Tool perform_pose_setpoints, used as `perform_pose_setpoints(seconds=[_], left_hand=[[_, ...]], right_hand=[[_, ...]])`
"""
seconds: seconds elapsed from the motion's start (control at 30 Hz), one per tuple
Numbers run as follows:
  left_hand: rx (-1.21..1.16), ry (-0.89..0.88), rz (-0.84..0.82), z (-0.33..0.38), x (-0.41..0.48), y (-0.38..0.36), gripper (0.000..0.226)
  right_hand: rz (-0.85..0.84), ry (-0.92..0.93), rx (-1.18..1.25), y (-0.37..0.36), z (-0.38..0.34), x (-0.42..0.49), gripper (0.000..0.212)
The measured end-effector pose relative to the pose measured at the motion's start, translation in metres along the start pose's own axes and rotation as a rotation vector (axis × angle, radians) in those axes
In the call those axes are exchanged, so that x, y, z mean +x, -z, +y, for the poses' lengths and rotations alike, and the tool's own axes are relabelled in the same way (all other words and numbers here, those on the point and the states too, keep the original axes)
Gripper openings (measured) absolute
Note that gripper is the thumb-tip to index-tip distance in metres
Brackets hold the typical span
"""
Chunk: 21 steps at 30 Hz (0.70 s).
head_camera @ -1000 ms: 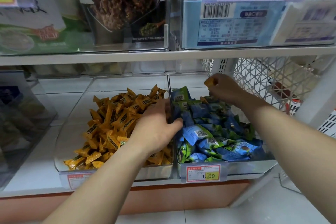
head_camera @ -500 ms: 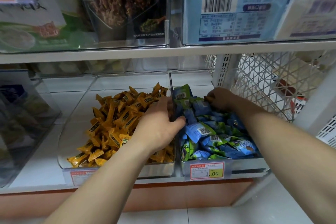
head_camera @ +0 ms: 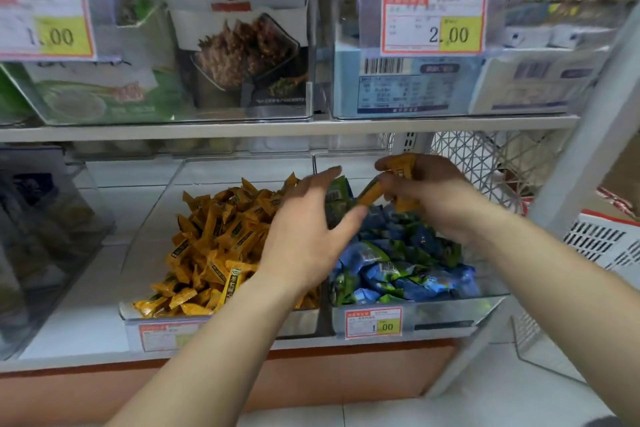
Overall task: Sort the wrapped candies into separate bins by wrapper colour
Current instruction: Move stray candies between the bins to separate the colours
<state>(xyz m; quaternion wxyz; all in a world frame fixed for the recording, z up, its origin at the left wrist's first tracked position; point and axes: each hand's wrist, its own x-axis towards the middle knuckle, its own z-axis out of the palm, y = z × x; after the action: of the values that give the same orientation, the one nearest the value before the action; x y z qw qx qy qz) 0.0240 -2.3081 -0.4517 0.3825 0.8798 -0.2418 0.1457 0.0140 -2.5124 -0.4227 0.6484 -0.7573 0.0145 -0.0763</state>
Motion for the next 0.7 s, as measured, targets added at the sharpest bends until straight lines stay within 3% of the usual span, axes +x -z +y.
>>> perform_pose_setpoints(seconds=[0.13,0.23,0.37,0.5,0.7], left_hand=[[-0.268,0.053,-0.068,0.02,-0.01,-0.015,0.033],[-0.602,0.237,-0.099,0.029,-0.015,-0.018,0.009],[-0.844,0.407,-0.096,0.04,-0.018,-0.018,0.017],[-0.979,0.471,-0.086,0.051,-0.021,-0.02,0.02],[-0.948,0.48,-0.074,0.057,-0.025,-0.023,0.025]], right_hand=[[-0.008,-0.081,0.329,-0.027,-0.007,-0.034,0.013],[0.084,-0.12,0.335,-0.036,-0.007,-0.043,0.003],[0.102,-0.139,0.283,-0.035,-0.007,-0.053,0.005],[0.161,-0.145,0.284,-0.035,-0.005,-0.059,0.02],[0.315,-0.131,0.178,-0.038,-0.001,-0.061,0.047]])
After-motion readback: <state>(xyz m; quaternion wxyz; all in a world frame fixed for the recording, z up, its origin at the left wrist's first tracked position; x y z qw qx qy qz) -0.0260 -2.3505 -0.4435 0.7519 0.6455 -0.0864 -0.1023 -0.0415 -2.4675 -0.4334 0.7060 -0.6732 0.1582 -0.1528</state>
